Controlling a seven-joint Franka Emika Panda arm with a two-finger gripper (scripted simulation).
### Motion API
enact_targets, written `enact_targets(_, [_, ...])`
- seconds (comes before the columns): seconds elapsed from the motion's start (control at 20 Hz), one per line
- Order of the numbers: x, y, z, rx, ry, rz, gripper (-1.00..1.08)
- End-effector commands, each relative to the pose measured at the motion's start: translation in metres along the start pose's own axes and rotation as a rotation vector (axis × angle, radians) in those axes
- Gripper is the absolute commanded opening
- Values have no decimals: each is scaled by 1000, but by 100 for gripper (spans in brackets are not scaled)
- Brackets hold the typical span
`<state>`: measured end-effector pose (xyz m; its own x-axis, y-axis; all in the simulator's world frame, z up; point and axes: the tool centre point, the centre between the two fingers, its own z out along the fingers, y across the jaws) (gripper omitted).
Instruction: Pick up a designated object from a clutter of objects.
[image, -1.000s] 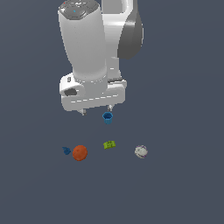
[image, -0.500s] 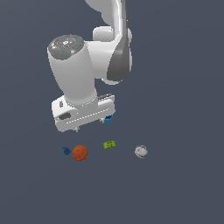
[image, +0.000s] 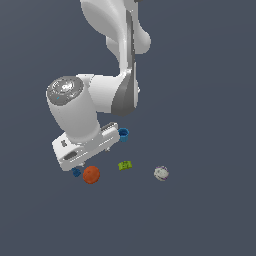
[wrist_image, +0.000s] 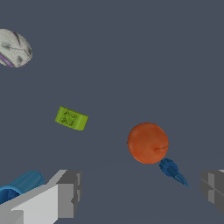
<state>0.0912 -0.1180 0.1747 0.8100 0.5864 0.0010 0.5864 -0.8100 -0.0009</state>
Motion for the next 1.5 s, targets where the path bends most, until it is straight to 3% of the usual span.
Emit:
enact_targets(0.0, [-1, 10, 15, 0, 0, -55, 100])
enact_targets(0.65, [-9, 40, 70, -1, -1, -246, 100])
enact_targets(1.45, [-11, 44, 102, 0, -1, -270, 100])
